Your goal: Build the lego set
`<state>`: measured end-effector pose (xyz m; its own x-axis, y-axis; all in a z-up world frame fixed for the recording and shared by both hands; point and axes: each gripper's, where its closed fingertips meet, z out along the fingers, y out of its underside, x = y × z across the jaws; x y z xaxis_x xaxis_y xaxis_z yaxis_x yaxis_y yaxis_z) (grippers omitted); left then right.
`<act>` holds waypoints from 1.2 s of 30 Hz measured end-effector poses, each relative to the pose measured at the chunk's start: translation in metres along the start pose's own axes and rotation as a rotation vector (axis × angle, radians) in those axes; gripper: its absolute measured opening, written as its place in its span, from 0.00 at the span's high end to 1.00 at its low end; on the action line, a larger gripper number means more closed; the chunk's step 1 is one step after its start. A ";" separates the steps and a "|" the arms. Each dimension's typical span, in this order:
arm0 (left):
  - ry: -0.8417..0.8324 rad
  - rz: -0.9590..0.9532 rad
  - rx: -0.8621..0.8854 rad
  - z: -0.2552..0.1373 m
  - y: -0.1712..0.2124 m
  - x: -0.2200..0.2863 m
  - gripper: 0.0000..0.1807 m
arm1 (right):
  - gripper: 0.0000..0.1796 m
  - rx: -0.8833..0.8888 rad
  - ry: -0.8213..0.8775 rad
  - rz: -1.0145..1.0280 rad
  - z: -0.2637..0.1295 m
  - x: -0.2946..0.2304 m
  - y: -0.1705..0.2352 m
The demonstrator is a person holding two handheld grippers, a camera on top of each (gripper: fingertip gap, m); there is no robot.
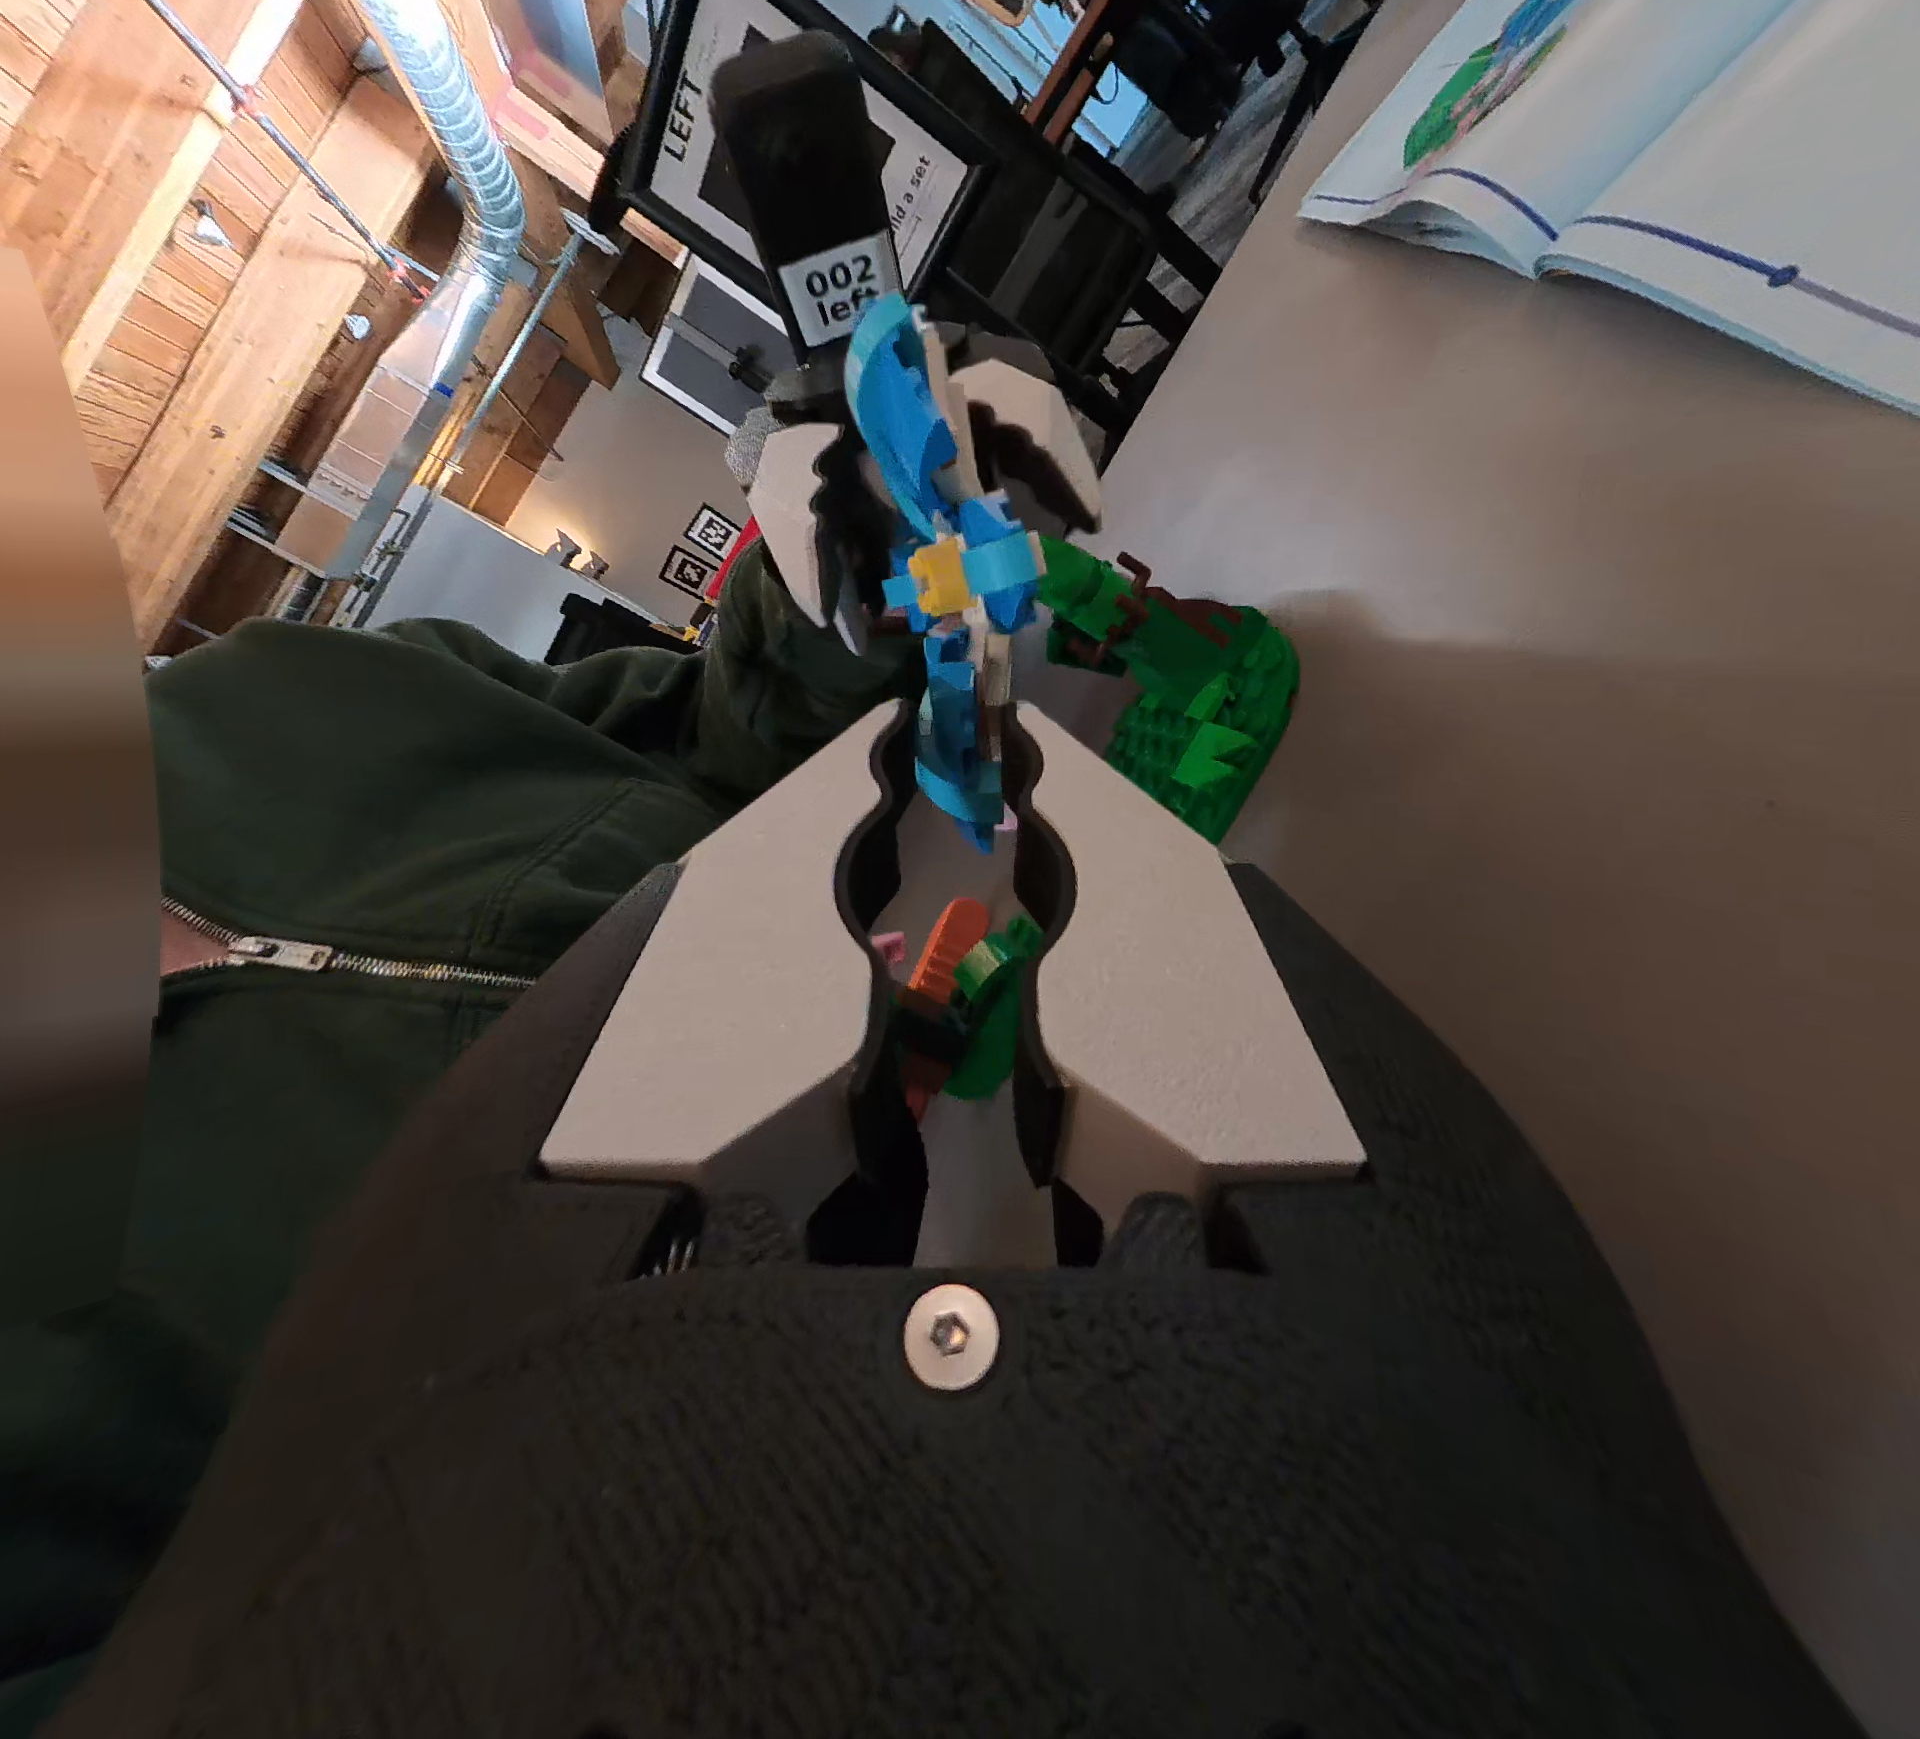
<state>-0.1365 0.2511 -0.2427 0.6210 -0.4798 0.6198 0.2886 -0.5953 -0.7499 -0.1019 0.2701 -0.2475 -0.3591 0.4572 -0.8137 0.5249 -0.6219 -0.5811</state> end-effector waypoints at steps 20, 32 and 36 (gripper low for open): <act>-0.013 0.638 0.157 0.010 -0.048 0.136 0.72 | 0.92 -0.226 0.098 -0.888 -0.008 -0.146 -0.016; 0.085 0.683 0.194 -0.004 -0.043 0.150 0.82 | 0.92 -0.181 0.017 -0.935 0.008 -0.152 -0.008; 0.109 0.696 0.189 -0.001 -0.040 0.152 0.93 | 0.92 -0.163 -0.003 -0.949 0.008 -0.155 -0.007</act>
<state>-0.0549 0.2012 -0.1186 0.6333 -0.7739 -0.0027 -0.0196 -0.0126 -0.9997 -0.0559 0.1990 -0.1178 -0.6910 0.7228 -0.0064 0.1157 0.1019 -0.9880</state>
